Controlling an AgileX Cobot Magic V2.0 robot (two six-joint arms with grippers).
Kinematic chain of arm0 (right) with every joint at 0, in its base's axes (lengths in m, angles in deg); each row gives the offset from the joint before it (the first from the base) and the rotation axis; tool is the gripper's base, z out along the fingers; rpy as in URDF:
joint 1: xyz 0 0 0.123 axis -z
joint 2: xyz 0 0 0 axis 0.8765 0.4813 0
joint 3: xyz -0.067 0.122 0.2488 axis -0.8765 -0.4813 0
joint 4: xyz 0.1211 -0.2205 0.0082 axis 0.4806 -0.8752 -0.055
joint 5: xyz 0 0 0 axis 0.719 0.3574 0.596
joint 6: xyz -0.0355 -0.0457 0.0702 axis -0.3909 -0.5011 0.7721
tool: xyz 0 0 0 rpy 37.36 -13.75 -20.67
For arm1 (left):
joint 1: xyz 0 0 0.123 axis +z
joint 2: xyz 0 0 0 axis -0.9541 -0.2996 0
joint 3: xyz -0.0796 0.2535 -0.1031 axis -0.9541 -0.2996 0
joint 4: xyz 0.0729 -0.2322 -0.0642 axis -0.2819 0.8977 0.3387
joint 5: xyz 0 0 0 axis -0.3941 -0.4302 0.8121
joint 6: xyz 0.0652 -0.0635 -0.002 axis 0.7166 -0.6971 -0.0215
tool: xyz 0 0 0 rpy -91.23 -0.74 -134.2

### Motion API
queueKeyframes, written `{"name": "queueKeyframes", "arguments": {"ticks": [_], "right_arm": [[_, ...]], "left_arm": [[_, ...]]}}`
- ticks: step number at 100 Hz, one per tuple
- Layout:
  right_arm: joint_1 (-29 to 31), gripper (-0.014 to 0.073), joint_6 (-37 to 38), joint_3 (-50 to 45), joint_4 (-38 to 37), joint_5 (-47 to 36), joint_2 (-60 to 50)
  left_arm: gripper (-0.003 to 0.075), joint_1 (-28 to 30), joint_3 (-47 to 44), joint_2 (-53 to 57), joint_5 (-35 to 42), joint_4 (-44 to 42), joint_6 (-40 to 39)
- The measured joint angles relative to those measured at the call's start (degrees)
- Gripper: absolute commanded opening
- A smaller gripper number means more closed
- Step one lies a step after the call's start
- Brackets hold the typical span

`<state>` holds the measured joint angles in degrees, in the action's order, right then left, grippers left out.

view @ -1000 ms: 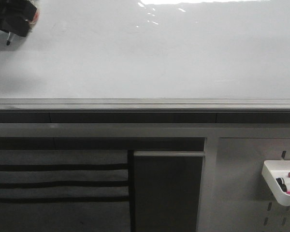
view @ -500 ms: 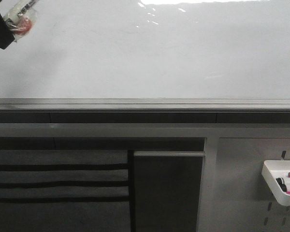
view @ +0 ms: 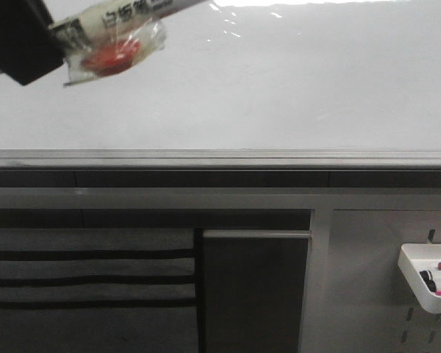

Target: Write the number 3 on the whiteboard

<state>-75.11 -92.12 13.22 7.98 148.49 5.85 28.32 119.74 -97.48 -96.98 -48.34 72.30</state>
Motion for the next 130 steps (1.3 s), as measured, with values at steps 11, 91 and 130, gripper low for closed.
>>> {"name": "queueKeyframes", "arguments": {"ticks": [11, 91, 130], "right_arm": [[-5.19, 0.0414, -2.74, 2.24, -1.38, -0.38, 3.67], [-20.25, 0.0344, -13.45, 11.73, -0.16, -12.65, 18.43], [-20.25, 0.0144, -13.45, 11.73, 0.17, -13.38, 18.56]], "left_arm": [[-0.0018, -0.53, 1.51, 0.0, -0.19, 0.0, 0.31], [-0.0018, -0.61, 1.96, 0.0, -0.42, 0.0, 3.57], [-0.0018, -0.61, 1.96, 0.0, -0.69, 0.0, 3.8]]}}
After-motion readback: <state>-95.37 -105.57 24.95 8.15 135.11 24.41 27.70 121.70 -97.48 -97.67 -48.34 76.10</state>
